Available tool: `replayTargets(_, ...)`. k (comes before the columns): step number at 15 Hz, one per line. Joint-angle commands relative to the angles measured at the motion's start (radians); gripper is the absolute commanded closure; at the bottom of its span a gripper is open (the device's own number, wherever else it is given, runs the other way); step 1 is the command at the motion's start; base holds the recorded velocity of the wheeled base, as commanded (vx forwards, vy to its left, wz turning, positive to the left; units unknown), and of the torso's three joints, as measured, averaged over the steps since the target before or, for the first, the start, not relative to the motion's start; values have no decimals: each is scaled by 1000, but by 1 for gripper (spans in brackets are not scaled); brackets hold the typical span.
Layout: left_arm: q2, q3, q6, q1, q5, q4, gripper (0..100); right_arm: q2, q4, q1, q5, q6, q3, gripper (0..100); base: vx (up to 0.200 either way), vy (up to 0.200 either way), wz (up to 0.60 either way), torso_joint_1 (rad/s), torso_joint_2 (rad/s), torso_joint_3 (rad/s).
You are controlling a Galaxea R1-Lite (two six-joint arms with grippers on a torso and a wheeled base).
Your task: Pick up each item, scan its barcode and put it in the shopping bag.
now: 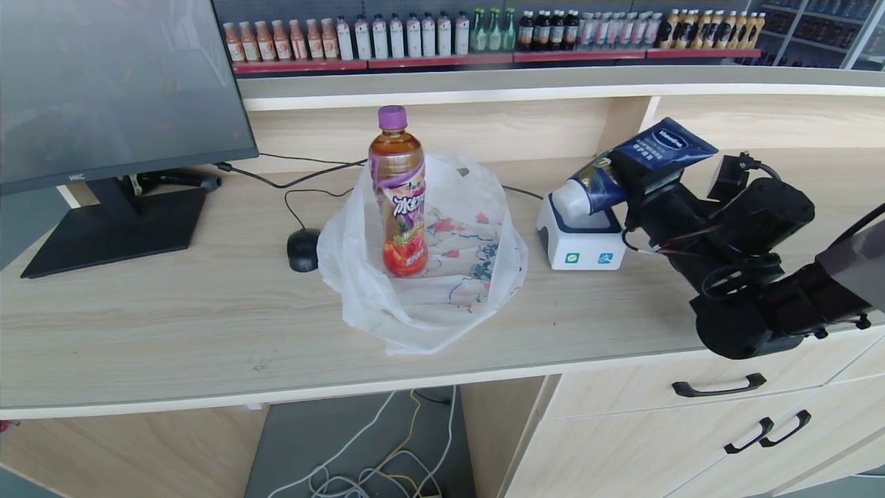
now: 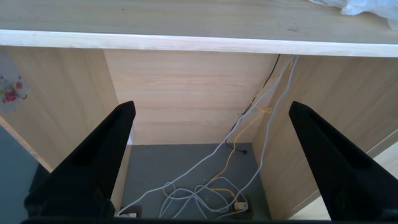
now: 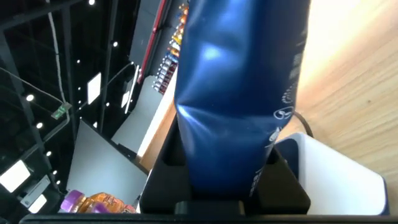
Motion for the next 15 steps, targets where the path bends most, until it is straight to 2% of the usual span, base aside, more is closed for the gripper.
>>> replayTargets(1,0,0,0,0,0,0,0,-86,-7,23,11,2,-21,100,0,0,0,0,0,0)
replayTargets(5,0,0,0,0,0,2,0,-229,-1,83,27,-75,11,100,0,0,0,0,0,0)
replayTargets(10,0,0,0,1,0,0,0,-387,29,175,107,-339,154,100,0,0,0,0,0,0)
replayTargets(13,0,0,0,0,0,0,0,-457,155,183,100,-590,189,100,0,0,0,0,0,0)
replayTargets(15,0,0,0,1,0,0,0,-502,157,178,99,-758,296,100,0,0,0,0,0,0)
